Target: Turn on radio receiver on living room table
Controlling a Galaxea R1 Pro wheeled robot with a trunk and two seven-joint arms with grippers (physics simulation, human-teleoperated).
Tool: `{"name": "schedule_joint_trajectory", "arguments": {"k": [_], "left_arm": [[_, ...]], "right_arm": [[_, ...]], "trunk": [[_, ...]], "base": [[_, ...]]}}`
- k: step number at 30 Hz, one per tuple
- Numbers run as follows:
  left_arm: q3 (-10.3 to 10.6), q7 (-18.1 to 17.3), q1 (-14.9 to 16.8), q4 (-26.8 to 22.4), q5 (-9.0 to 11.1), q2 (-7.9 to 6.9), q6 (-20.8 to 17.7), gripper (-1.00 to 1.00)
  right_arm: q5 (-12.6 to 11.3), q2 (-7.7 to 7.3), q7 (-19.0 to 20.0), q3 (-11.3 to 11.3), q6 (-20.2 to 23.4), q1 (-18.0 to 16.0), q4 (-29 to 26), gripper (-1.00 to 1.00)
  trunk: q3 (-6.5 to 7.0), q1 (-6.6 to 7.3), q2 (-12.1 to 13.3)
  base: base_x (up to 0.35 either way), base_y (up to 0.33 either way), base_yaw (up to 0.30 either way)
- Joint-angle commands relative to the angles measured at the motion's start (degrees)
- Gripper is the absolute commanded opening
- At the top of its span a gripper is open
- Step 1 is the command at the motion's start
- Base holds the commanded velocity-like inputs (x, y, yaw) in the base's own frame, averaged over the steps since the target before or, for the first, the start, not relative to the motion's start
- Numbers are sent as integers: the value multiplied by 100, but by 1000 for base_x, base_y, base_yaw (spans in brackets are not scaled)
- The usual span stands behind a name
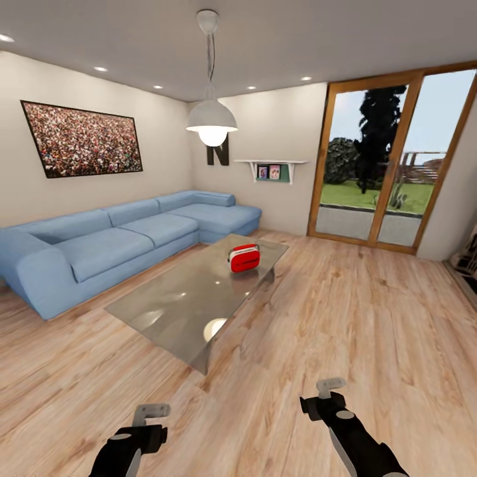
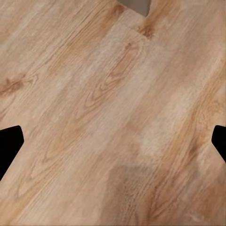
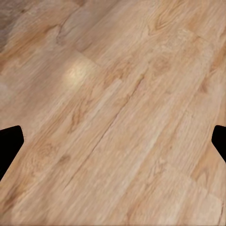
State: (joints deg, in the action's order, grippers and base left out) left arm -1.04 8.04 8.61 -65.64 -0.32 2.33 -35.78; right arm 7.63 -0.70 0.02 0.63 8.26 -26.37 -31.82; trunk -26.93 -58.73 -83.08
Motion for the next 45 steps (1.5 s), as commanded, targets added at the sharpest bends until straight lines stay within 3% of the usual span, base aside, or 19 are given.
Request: {"name": "schedule_joint_trajectory", "arguments": {"k": [1, 12, 26, 45], "left_arm": [[1, 2, 0, 3, -5, 2, -3, 100], [8, 13, 0, 8, -35, -3, -8, 100], [8, 13, 0, 15, -38, -4, -10, 100], [8, 16, 0, 25, -44, 40, -17, 100]], "right_arm": [[1, 0, -1, -1, 0, 0, 0, 100], [-3, 0, 1, -1, 0, 0, 0, 100], [-7, 0, 0, -1, 0, 0, 8, 100], [-7, 1, 3, -1, 0, 0, 9, 100]], "trunk": [[0, 0, 0], [0, 0, 0], [0, 0, 0], [0, 0, 0]], "base": [[215, -72, 32], [306, -110, 33], [322, -70, 241], [323, -80, 6]]}}
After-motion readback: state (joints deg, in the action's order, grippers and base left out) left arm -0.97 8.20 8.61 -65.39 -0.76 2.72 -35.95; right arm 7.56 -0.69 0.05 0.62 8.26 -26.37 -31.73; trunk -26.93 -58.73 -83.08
